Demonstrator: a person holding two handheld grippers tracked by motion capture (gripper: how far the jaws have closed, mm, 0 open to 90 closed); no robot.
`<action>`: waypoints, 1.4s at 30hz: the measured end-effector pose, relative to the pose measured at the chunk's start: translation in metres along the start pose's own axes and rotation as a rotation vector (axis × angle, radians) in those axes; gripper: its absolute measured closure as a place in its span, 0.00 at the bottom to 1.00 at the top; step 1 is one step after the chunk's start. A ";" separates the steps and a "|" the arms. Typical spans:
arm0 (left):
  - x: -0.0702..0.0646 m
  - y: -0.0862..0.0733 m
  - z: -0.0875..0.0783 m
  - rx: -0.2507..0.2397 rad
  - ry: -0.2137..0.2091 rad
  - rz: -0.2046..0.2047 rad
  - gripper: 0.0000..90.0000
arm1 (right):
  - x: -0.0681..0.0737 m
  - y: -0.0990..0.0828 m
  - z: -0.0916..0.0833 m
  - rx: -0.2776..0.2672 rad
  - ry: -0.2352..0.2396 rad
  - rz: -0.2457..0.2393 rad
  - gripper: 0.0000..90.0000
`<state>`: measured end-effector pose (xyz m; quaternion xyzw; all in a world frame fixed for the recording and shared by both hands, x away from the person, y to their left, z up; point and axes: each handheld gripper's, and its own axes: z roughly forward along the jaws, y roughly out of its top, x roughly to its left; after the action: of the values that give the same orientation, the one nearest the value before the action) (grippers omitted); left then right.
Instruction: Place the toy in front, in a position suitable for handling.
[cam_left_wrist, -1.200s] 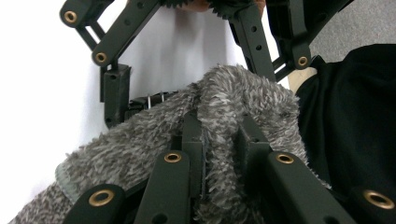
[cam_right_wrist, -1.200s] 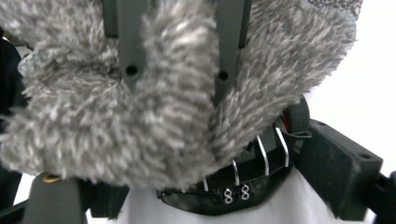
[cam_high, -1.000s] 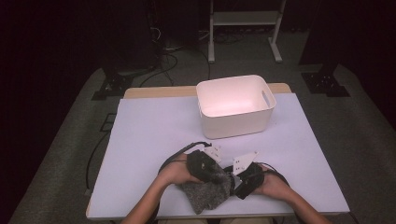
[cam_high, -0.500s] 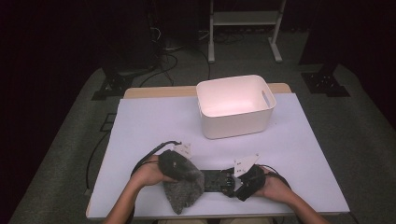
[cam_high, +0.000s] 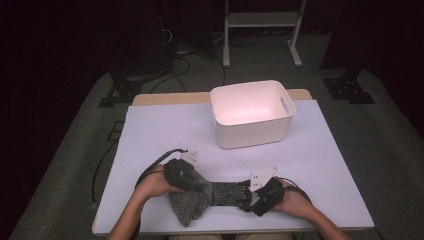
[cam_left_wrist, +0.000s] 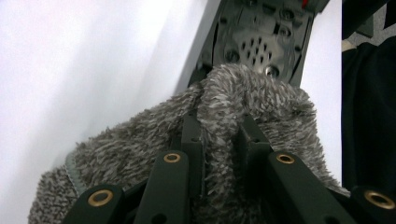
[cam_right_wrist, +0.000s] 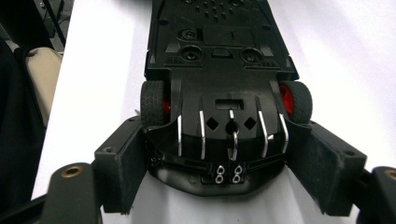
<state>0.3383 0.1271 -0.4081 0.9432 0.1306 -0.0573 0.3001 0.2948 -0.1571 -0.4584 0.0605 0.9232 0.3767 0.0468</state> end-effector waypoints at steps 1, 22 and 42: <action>0.001 0.005 0.002 0.003 -0.002 0.011 0.85 | 0.000 0.000 0.000 -0.001 -0.002 0.000 0.26; -0.016 0.083 0.051 0.009 -0.070 0.166 0.85 | 0.001 -0.003 0.002 -0.030 0.018 0.044 0.26; -0.018 0.041 0.025 0.004 -0.057 0.124 0.85 | 0.000 -0.005 0.002 -0.041 0.022 0.043 0.26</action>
<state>0.3323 0.0763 -0.4022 0.9482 0.0630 -0.0656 0.3045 0.2945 -0.1590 -0.4632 0.0753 0.9143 0.3969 0.0299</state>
